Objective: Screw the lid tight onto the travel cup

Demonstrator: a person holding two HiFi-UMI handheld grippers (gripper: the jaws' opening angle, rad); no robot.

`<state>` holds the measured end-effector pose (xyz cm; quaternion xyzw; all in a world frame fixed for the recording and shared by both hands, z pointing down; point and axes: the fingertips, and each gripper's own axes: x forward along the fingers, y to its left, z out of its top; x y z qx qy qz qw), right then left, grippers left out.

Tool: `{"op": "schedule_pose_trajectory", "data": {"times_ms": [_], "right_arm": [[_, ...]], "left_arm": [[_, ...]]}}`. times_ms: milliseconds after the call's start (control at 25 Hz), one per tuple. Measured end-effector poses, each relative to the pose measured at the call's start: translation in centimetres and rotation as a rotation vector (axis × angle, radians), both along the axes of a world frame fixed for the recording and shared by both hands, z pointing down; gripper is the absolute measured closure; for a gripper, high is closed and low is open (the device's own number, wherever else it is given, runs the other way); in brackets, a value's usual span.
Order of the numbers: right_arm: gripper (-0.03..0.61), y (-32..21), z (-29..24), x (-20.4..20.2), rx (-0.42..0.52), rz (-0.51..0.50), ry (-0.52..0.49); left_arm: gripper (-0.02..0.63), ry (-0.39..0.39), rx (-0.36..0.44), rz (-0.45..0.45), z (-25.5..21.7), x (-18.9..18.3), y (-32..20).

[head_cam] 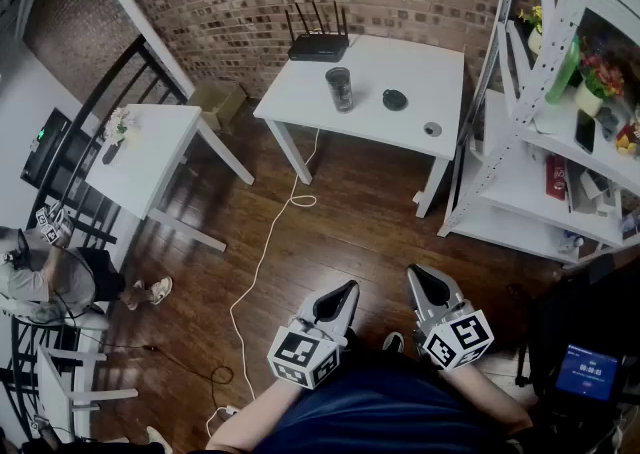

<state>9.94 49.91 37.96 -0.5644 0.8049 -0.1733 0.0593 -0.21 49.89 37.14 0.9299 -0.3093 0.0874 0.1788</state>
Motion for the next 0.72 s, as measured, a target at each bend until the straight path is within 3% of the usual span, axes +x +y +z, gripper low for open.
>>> {"op": "schedule_pose_trajectory", "data": {"times_ms": [360, 720], "right_arm": [[0.568, -7.5, 1.1, 0.1, -0.011, -0.037, 0.054], [0.568, -21.2, 0.2, -1.3, -0.072, 0.069, 0.127]], "left_arm": [[0.607, 0.059, -0.040, 0.024, 2.3, 1.1, -8.7], [0.607, 0.163, -0.015, 0.109, 0.7, -0.2, -24.0]]}}
